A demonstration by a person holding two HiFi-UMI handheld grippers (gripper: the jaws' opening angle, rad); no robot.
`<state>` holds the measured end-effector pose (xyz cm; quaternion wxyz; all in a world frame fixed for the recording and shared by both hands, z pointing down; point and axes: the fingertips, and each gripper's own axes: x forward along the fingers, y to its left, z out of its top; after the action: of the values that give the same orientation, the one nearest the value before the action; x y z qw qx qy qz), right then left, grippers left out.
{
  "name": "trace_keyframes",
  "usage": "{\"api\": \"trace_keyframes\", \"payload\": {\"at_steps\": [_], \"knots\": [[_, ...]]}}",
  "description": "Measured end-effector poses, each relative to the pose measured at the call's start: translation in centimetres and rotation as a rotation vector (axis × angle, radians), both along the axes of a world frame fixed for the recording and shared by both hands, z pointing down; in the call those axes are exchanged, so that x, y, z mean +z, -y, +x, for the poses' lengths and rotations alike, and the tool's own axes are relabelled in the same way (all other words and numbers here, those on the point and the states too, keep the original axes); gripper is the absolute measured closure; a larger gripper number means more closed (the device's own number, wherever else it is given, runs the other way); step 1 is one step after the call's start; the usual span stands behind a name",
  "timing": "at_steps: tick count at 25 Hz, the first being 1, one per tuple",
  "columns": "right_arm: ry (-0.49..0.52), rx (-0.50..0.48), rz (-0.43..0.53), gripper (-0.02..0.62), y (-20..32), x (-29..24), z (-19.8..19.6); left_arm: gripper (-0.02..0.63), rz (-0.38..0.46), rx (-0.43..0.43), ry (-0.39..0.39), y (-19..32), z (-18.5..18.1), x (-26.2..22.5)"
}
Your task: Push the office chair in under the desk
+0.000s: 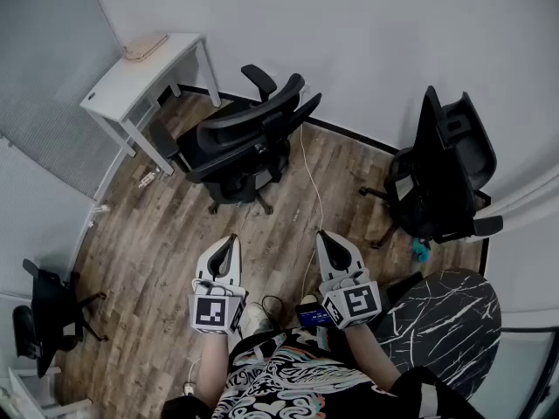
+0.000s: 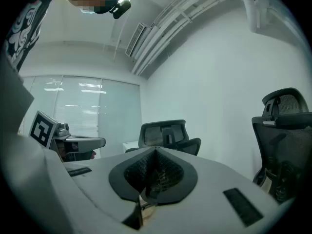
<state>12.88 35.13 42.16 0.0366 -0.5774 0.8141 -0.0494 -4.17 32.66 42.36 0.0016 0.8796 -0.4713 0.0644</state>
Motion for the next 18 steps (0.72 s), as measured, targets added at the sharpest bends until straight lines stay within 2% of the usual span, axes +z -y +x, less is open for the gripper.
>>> {"api": "trace_keyframes", "payload": {"at_steps": [5,13,18], "knots": [[0.005,-0.015,-0.006,0.581,-0.3,0.2,2.2,0.589,0.028,-0.060,-0.013,0.0,1.2,-0.1],[0.018,-0.074,-0.012,0.581,-0.1,0.8,4.5,0.589,0.027,-0.138,0.042,-0.3,2.1,-0.6],[0.003,-0.077,-0.008,0.581,-0.3,0.6,5.1,0.589,0.058,-0.162,0.031,0.3,2.3,-1.5]]}}
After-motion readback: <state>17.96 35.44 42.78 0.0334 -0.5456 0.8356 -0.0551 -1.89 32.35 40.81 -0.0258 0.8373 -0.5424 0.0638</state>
